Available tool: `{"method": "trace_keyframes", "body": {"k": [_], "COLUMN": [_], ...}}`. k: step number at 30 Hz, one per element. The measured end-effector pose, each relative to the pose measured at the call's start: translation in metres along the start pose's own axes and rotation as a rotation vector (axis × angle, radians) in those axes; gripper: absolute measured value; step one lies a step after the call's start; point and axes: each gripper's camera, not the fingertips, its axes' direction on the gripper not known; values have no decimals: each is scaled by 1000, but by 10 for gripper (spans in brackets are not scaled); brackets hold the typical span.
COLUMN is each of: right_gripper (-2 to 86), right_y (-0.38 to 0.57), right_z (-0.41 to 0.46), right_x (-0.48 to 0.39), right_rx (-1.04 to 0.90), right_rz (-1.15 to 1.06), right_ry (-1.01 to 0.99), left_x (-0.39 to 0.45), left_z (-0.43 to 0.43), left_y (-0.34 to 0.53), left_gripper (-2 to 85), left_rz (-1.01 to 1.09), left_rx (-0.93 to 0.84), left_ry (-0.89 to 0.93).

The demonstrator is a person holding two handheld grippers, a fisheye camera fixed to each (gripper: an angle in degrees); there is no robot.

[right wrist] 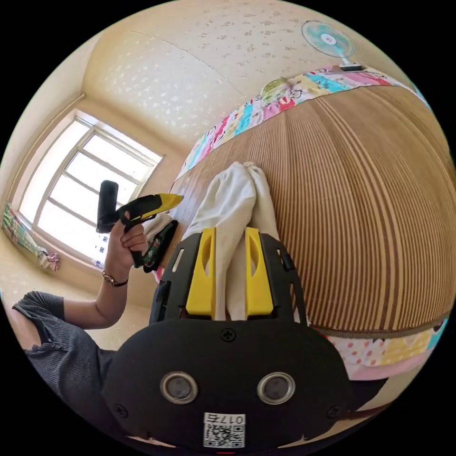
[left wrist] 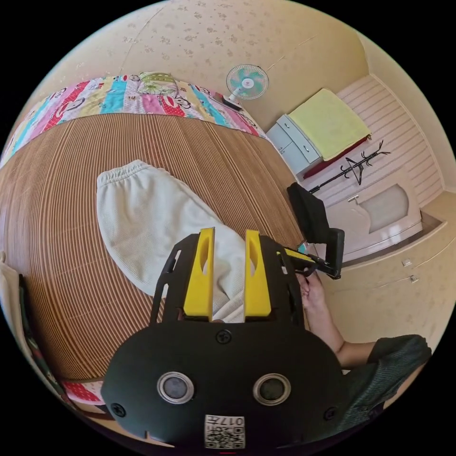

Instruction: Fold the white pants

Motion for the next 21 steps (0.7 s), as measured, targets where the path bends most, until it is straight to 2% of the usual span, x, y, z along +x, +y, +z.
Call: {"method": "trace_keyframes", "body": {"k": [2, 4, 8, 10, 15, 18, 20, 21], "right_gripper": [104, 85, 48, 42, 35, 38, 43, 48], "right_y": [-5, 1, 26, 35, 40, 37, 33, 29], "right_z": [24, 32, 57, 77, 145, 160, 151, 135], "right_x": [0, -17, -80, -99, -108, -111, -111, -105], "right_rx": [-75, -40, -33, -61, -213, -290, -303, -256], "right_rz": [-40, -112, -315, -372, -378, -391, -438, -439], "right_ry": [-100, -123, -111, -129, -280, -255, -209, -160], "left_x": [2, 4, -6, -8, -19, -27, -31, -31], "left_z": [6, -4, -60, -75, -49, 8, 23, 19], "left_y": [1, 11, 34, 30, -14, -40, -37, -33], "left_gripper": [118, 130, 157, 164, 183, 166, 71, 60], "left_rz": [-20, -19, -80, -70, -63, -17, -7, -11], "left_rx": [-39, -22, 149, 168, 16, -215, -248, -224], "left_ry": [81, 91, -48, -98, -265, -398, -388, -383]}}
